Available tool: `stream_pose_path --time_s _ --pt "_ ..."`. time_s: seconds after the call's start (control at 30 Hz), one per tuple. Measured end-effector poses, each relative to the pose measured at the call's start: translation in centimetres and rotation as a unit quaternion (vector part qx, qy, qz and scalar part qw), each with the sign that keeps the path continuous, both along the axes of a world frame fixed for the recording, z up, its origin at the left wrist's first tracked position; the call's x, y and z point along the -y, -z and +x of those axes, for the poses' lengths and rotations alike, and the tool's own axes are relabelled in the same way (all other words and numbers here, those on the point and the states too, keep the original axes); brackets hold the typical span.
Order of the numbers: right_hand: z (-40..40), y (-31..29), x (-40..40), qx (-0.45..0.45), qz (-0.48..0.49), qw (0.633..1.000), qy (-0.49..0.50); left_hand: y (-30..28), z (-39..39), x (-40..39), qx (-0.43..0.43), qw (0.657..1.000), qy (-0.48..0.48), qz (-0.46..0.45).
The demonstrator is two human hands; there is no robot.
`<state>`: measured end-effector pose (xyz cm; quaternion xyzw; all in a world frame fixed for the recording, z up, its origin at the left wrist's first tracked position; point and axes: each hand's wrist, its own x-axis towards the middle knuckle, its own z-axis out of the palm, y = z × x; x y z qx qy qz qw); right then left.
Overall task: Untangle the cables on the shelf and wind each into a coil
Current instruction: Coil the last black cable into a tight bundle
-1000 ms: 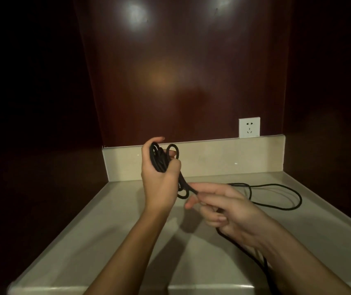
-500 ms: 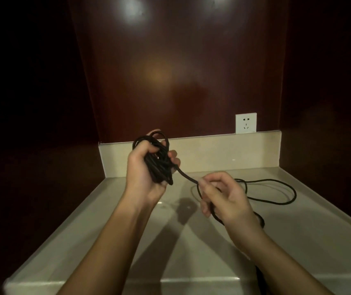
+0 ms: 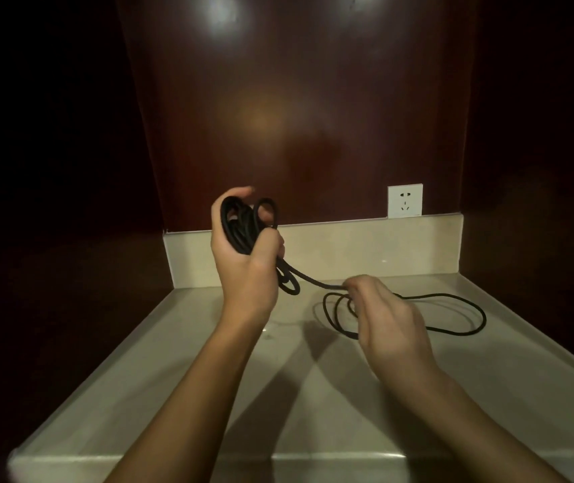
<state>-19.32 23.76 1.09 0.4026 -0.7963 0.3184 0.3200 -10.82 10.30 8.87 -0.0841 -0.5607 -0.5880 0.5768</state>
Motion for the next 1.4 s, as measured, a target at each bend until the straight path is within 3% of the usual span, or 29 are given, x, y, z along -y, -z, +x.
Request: stream_pose_path --time_s 0.1,0.17,0.23,0.37,0.53,0.67,0.73,0.87,0.97,1.1,1.2,1.4 --pt "0.7 -1.5 -0.6 0.034 0.146 0.986 -0.076 -0.1 -0.4 -0.1 -0.001 1.000 -0.018 -0.022" --pt "1.8 -2.0 -0.8 0.006 0.165 0.971 -0.173 0.0 -0.6 -0.1 0.008 1.000 -0.022 -0.012" --pt "2.2 -2.2 -1.1 -0.026 0.168 0.966 -0.193 0.4 -0.6 -0.1 0.028 0.998 -0.048 -0.039" --pt "1.6 -1.9 -1.5 -0.164 0.120 0.961 -0.185 1.4 -0.4 -0.1 0.134 0.965 -0.106 -0.200" --pt "0.4 -2.9 -2.0 -0.234 0.093 0.939 -0.233 2.6 -0.8 0.6 0.297 0.930 -0.044 -0.211" --pt "0.1 -4.9 -2.6 -0.249 0.026 0.930 -0.267 2.5 -0.1 0.4 0.351 0.894 0.124 -0.251" --pt "0.4 -5.6 -2.7 -0.203 0.008 0.938 -0.282 2.0 0.6 -0.4 0.377 0.874 0.191 -0.238" --pt "0.4 -5.9 -2.8 -0.003 -0.010 0.964 -0.267 1.2 1.3 -1.0 0.468 0.819 0.287 -0.166" --pt "-0.1 -5.6 -2.6 0.043 0.029 0.961 -0.273 0.6 1.6 -0.9 0.505 0.781 0.314 -0.192" --pt "-0.1 -5.3 -2.6 0.158 0.083 0.924 -0.339 1.6 1.0 0.2 0.570 0.717 0.327 -0.234" --pt "-0.1 -5.0 -2.7 0.293 0.083 0.868 -0.393 1.8 1.0 0.5 0.582 0.696 0.357 -0.219" --pt "0.0 -4.7 -2.5 0.379 0.030 0.805 -0.456 2.3 0.5 0.4 0.520 0.707 0.458 -0.143"
